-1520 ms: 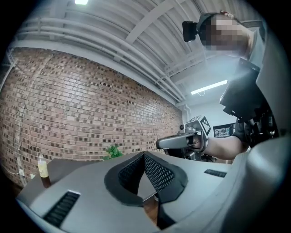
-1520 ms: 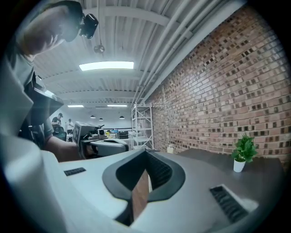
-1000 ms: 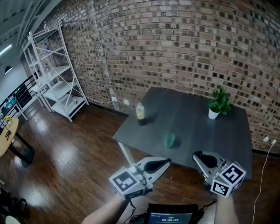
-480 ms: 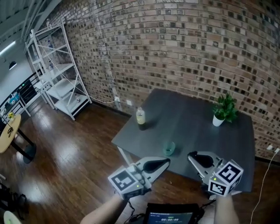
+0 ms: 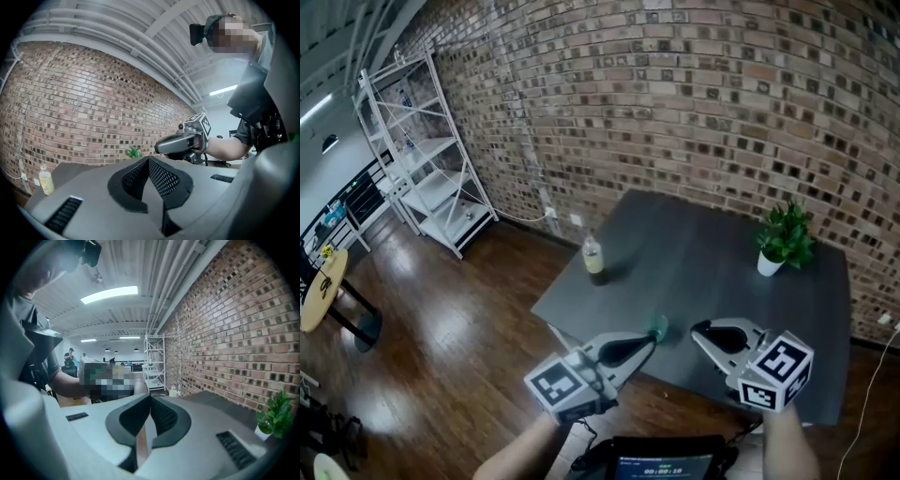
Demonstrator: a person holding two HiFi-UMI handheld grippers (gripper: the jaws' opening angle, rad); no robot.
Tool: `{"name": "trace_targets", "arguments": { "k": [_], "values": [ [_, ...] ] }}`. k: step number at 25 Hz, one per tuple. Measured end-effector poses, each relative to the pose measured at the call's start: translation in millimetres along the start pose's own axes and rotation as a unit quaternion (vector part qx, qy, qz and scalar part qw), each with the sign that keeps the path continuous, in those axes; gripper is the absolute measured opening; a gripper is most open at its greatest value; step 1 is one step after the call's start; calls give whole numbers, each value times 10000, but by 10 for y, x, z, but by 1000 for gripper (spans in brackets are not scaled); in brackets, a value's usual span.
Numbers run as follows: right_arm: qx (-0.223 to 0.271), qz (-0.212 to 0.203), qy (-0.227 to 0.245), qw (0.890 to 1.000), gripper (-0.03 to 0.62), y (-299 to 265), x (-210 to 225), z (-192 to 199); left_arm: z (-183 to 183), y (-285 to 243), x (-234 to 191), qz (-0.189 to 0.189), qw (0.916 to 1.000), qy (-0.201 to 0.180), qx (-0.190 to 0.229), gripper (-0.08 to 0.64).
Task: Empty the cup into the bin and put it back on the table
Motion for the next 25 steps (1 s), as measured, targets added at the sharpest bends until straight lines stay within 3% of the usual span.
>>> {"name": "trace_targets", "arguments": {
  "k": [3,4,5,11,13,17,18,23,25],
  "values": [
    [-179,-72,-78,9998,24,-114,79,38,8,-18,-132,27,10000,50,-31,-8],
    [-243,-71,-83,9996,90,-159,117,41,16,-32,-188,32,10000,85,-26,-8],
    [-292,-59,-96,9995,106,-203,151,44,28,-46,-242,45,9999,115,-22,-9],
    [-670,38,-237,9975,109,-480,291,147,146,-77,-502,197,9995,242,-57,-9],
    [-812,29,-298,9963,171,-572,343,216,199,-80,-573,215,9993,304,-42,-9],
    [-975,54,-430,9943,178,-795,444,340,310,-70,-766,157,9993,302,-170,-9],
    [-1043,44,-472,9934,205,-849,453,386,342,-71,-799,153,9992,303,-202,-9],
    [-1134,6,-686,9912,221,-1116,528,562,635,-102,-990,61,9959,783,-438,-8],
    [-1258,-60,-722,9894,267,-1209,558,663,743,-121,-1039,-39,9948,897,-487,-8]
  ]
}}
Point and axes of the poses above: the fingertips, and each gripper's own axes: y backward along the fingers, x to its right, z out of its underside, the point moved 5 cm from there along y, backward along the fingers, and after that the axes turned 11 degrees about -x, right-handed, at the moved point
